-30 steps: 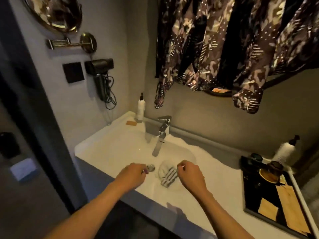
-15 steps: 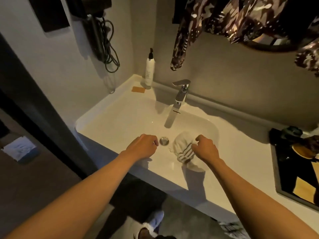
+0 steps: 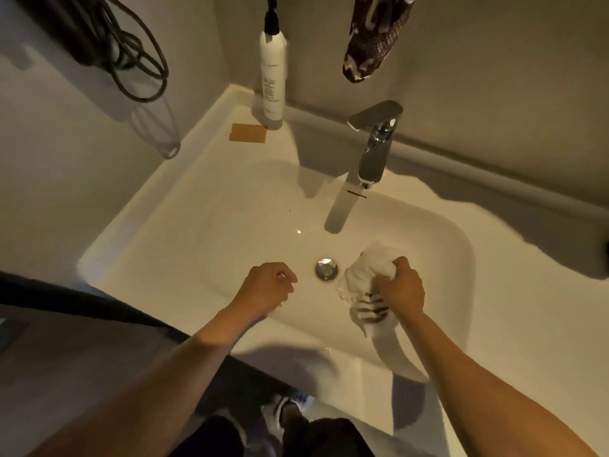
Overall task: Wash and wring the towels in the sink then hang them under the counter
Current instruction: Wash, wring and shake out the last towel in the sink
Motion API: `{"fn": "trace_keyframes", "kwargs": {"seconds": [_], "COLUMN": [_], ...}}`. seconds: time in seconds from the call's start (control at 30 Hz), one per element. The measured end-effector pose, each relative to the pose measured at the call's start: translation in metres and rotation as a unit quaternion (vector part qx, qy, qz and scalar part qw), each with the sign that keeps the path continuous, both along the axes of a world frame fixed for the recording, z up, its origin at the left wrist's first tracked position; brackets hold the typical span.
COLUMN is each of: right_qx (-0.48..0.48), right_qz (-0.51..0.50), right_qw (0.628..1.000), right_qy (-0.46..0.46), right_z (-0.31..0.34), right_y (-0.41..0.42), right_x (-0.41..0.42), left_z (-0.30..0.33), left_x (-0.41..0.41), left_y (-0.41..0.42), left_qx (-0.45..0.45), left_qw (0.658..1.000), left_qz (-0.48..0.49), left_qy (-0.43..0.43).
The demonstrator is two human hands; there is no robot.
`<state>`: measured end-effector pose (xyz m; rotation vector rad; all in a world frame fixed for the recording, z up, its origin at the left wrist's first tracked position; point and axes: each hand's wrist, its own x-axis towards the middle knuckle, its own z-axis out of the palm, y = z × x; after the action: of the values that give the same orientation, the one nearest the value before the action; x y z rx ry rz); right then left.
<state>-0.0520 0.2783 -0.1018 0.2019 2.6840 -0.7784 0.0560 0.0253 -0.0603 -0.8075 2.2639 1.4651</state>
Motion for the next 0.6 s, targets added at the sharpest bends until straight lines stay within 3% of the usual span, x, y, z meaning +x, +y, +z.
{"fn": "trace_keyframes", "kwargs": {"seconds": [0.1, 0.17, 0.3, 0.5, 0.6], "right_qx": [-0.154, -0.213, -0.276, -0.373, -0.348], "right_qz": [-0.076, -0.070, -0.031, 0.025, 0.062], "right_qw": [0.985, 0.975, 0.961, 0.926, 0.933], "right_qy": [-0.006, -0.007, 0.002, -0.045, -0.074], "right_z": [0.035, 0.068, 0.142, 0.220, 0.227], "right_y": [-0.009, -0.016, -0.022, -0.033, -0.046], "right_x": [-0.013, -0.015, -0.005, 0.016, 0.018], "left_z": [0.005, 0.008, 0.017, 0.037, 0.048], "left_x": [-0.021, -0.036, -0.059, -0.087, -0.088], "left_y": [0.003, 0.006, 0.008, 0.012, 0.011], "left_qx": [0.100, 0.164, 0.319, 0.409, 0.504], "left_qw": [0.993, 0.980, 0.927, 0.898, 0.848], "left_qz": [0.054, 0.082, 0.141, 0.121, 0.118], "left_qy": [-0.038, -0.078, -0.140, -0.112, -0.111]}}
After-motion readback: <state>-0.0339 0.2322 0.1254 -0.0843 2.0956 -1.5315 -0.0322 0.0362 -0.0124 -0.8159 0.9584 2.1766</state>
